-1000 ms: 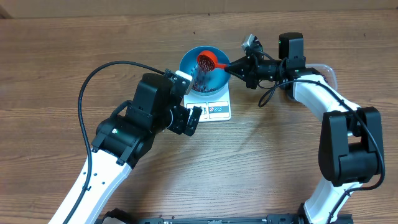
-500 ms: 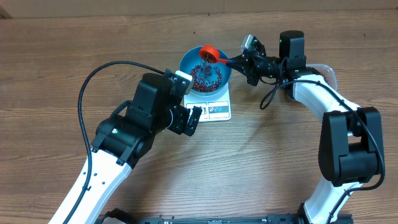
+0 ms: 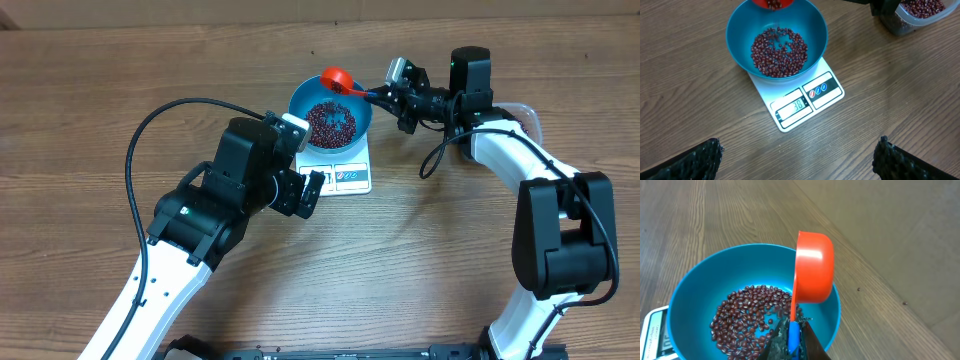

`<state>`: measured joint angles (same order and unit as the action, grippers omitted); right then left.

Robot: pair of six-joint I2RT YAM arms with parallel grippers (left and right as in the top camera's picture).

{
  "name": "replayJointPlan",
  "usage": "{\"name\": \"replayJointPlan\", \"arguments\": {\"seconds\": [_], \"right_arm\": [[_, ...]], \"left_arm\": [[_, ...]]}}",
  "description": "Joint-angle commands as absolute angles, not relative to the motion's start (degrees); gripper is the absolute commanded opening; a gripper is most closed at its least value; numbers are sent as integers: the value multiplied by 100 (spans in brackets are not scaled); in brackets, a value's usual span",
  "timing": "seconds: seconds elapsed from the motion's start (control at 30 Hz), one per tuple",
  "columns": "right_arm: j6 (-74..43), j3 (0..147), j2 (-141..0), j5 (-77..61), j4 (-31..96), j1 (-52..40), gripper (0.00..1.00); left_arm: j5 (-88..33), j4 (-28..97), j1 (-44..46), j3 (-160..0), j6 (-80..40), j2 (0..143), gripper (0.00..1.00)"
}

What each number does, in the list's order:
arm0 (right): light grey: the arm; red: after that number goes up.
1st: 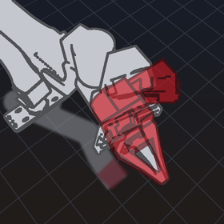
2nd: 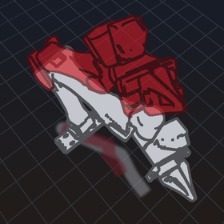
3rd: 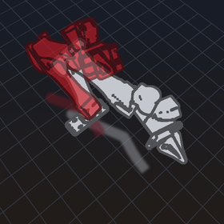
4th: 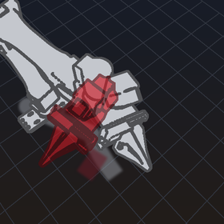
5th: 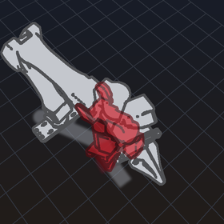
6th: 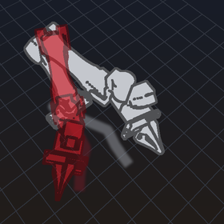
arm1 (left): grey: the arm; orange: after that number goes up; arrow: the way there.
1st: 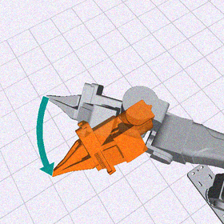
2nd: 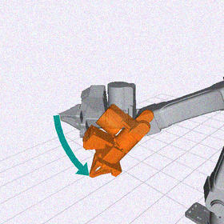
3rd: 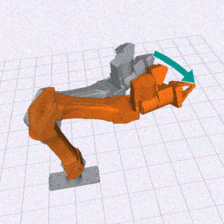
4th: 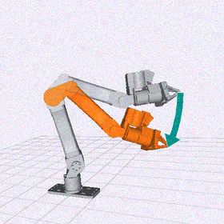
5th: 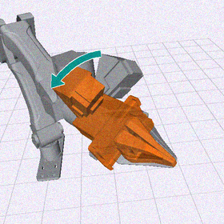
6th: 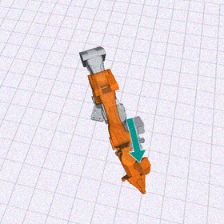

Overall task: Scoop item into bowl and weigh 150g on scale
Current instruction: 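Tilt the red scoop to pour beans into the teal bowl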

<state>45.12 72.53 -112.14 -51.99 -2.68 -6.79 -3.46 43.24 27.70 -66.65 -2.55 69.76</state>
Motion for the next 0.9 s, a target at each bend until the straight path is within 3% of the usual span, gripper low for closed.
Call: {"name": "replayJointPlan", "arguments": {"seconds": [0.0, 0.47, 0.87], "right_arm": [[4705, 7244, -11231, -4947, -322, -674, 4], [4571, 7242, -11231, -4910, 64, -668, 4], [1533, 7244, -11128, -5299, 187, -436, 4]], "left_arm": [[-392, 4303, 2740, -6604, -126, 7002, 100], [-392, 4303, 2740, -6604, -126, 7002, 100], [-392, 4303, 2740, -6604, -126, 7002, 99]]}}
